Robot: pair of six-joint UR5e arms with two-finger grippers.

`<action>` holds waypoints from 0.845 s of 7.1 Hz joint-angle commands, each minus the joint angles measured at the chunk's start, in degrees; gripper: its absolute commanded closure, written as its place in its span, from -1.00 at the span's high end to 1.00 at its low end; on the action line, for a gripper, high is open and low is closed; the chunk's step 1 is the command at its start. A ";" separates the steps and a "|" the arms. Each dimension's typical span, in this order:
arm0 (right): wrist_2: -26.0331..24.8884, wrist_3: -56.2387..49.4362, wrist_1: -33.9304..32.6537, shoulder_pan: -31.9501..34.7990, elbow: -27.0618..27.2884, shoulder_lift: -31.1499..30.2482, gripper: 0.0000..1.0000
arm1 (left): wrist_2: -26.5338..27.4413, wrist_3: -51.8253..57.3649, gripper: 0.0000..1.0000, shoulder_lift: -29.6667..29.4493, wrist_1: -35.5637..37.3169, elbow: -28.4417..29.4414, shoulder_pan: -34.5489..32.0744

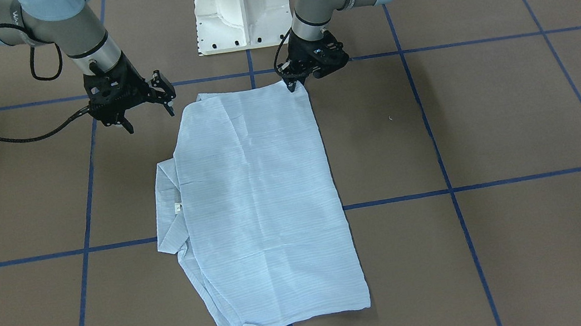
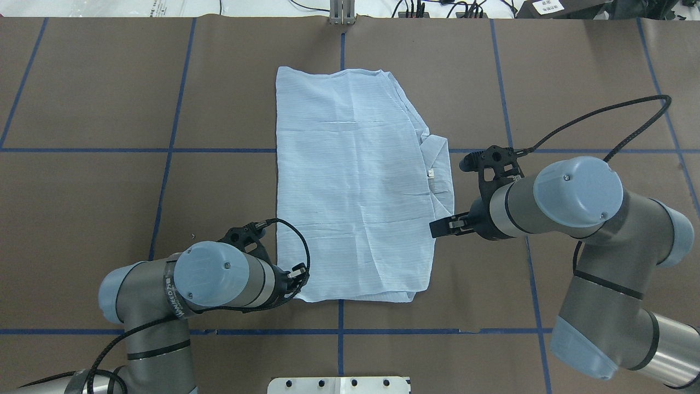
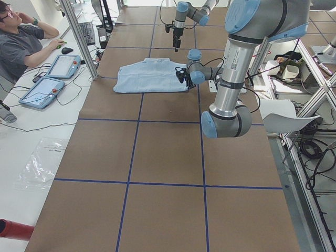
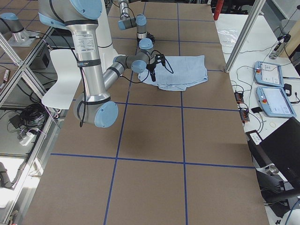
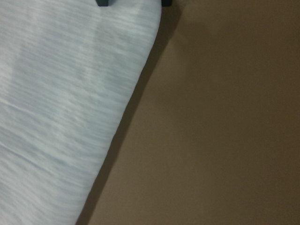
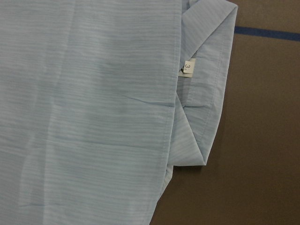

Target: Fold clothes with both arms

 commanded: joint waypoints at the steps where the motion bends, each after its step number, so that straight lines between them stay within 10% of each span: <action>1: 0.19 3.63 0.00 -0.17 0.58 0.00 1.00 | -0.17 0.05 -1.00 0.00 0.17 -1.19 -0.21; 6: -5.86 39.48 -12.94 -11.41 -1.25 12.27 1.00 | -0.17 0.40 -1.00 0.09 0.08 -1.90 -0.82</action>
